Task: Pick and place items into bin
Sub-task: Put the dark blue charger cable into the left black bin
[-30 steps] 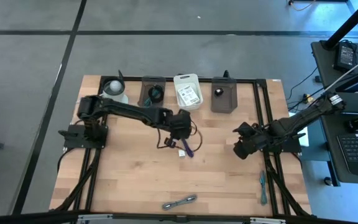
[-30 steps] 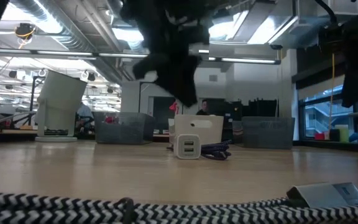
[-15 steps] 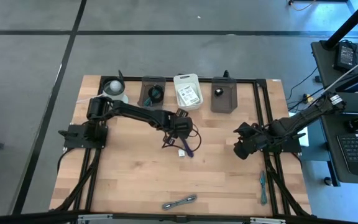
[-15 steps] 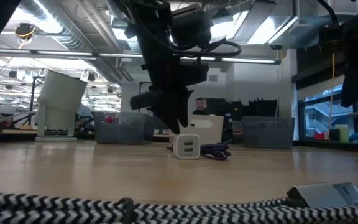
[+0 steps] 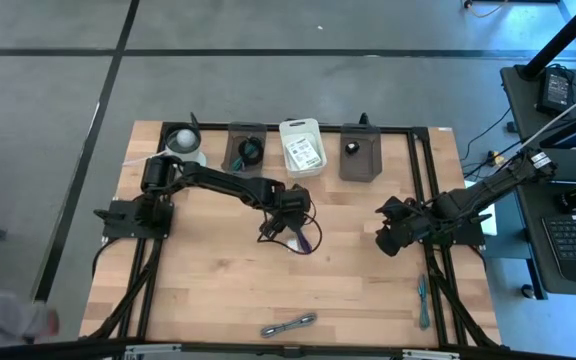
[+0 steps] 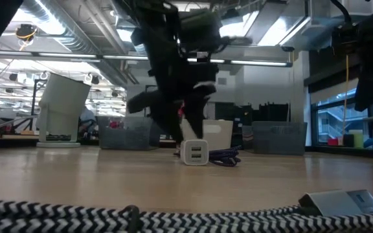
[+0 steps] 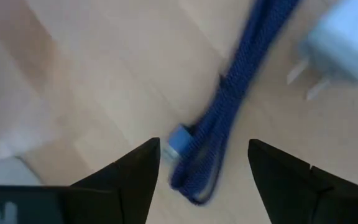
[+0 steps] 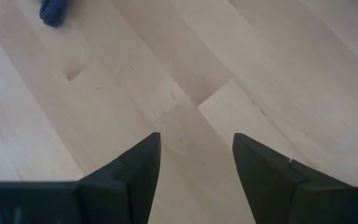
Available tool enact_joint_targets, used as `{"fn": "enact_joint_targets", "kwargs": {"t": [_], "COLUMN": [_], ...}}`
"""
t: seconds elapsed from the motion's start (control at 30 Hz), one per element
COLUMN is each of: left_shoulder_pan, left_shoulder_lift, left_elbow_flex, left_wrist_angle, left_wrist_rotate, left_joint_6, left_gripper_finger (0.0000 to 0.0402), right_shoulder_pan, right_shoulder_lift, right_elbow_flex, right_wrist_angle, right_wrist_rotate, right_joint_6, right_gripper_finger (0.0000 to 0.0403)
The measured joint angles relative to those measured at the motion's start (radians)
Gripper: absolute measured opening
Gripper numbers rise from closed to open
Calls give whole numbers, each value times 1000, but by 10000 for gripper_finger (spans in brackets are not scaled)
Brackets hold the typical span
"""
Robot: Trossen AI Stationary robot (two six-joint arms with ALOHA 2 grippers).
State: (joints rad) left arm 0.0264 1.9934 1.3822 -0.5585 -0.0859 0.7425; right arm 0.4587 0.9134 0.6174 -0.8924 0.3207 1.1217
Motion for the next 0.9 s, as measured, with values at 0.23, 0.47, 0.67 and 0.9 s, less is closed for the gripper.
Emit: {"fn": "enact_joint_targets", "kwargs": {"t": [0.23, 0.47, 0.67, 0.9], "left_shoulder_pan": [37, 68, 86, 93], "left_shoulder_lift": [53, 86, 97, 93], "left_elbow_flex": [1, 5, 7, 3], "left_wrist_angle": [-3, -33, -67, -87], "left_wrist_rotate": [7, 116, 154, 181], "left_joint_6": [2, -34, -167, -279], "left_gripper_finger": [235, 225, 183, 100], "right_shoulder_pan": [0, 0, 0, 0], "right_shoulder_lift": [0, 0, 1, 1], "right_elbow_flex": [0, 0, 0, 0], "right_wrist_angle": [13, 37, 38, 41], "right_wrist_rotate": [0, 2, 50, 79], "right_joint_6": [2, 3, 26, 26], "right_gripper_finger": [204, 204, 204, 204]}}
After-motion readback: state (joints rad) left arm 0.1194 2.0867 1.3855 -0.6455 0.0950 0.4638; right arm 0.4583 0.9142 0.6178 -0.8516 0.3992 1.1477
